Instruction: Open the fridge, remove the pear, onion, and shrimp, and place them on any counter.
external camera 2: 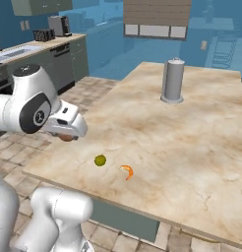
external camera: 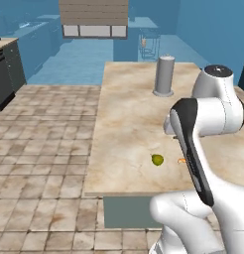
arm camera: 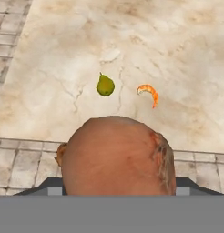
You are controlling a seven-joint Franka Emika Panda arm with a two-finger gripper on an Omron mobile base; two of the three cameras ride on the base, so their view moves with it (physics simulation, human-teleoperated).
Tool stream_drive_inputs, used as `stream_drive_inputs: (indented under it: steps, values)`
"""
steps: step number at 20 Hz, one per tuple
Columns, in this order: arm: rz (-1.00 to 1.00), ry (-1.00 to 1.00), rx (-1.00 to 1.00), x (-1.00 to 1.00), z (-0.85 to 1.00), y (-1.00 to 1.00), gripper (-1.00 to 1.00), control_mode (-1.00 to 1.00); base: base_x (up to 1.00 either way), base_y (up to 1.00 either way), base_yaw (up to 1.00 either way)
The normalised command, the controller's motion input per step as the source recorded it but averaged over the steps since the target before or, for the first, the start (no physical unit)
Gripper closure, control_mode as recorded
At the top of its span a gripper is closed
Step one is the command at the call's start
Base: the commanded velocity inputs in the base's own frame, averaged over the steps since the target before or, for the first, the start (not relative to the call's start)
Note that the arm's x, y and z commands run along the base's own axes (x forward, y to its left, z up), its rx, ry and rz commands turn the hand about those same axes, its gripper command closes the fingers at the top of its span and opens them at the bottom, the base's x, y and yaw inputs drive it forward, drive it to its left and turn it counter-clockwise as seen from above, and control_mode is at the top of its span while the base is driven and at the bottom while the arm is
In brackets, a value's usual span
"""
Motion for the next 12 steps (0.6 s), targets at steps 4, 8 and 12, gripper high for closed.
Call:
stream_drive_inputs:
  steps: [4, 8, 12]
  values:
    - [0.0, 0.04, 0.0, 0.8, -0.6, 0.1, 1.0, -1.0, 0.0, 0.0, 0.0]
    - [0.0, 0.0, 0.0, 0.84, -0.65, 0.12, 1.0, -1.0, 0.0, 0.0, 0.0]
    - [0.0, 0.05, 0.0, 0.62, -0.71, 0.21, 1.0, -1.0, 0.0, 0.0, 0.0]
